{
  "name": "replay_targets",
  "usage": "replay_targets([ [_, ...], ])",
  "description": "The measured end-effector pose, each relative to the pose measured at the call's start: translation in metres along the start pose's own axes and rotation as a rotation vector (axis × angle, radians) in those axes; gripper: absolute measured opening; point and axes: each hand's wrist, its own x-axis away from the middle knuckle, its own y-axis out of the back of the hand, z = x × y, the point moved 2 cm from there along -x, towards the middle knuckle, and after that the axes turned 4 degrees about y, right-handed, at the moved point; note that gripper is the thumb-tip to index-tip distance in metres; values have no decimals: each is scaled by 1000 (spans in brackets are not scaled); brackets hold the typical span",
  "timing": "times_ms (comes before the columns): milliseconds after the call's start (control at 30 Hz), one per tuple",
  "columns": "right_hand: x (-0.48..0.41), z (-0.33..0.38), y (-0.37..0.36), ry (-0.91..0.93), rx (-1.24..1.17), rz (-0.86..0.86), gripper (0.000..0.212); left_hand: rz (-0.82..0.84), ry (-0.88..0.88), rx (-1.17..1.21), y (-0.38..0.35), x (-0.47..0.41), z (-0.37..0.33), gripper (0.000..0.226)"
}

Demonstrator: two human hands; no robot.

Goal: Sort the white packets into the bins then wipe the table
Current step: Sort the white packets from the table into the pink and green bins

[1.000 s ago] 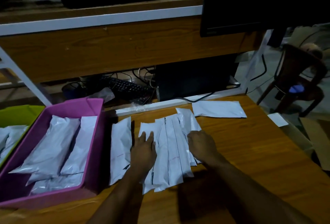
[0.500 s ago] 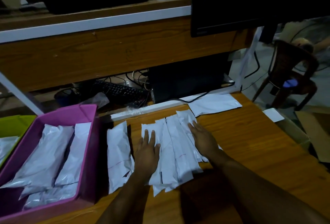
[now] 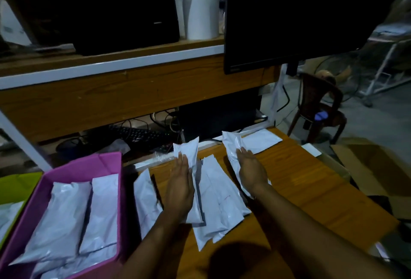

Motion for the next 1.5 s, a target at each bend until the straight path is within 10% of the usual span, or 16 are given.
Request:
replay_targets([
  [567,205,194,58,25,-346,-457,52,-90,-131,199,151,133,-12,51],
  [1100,322,338,31,264,-573,-294,44,-314,39,-68,305,299,59,52],
  [1500,275,478,-3,385,-632,-177,45,-437,82,-116,421,246,137,48],
])
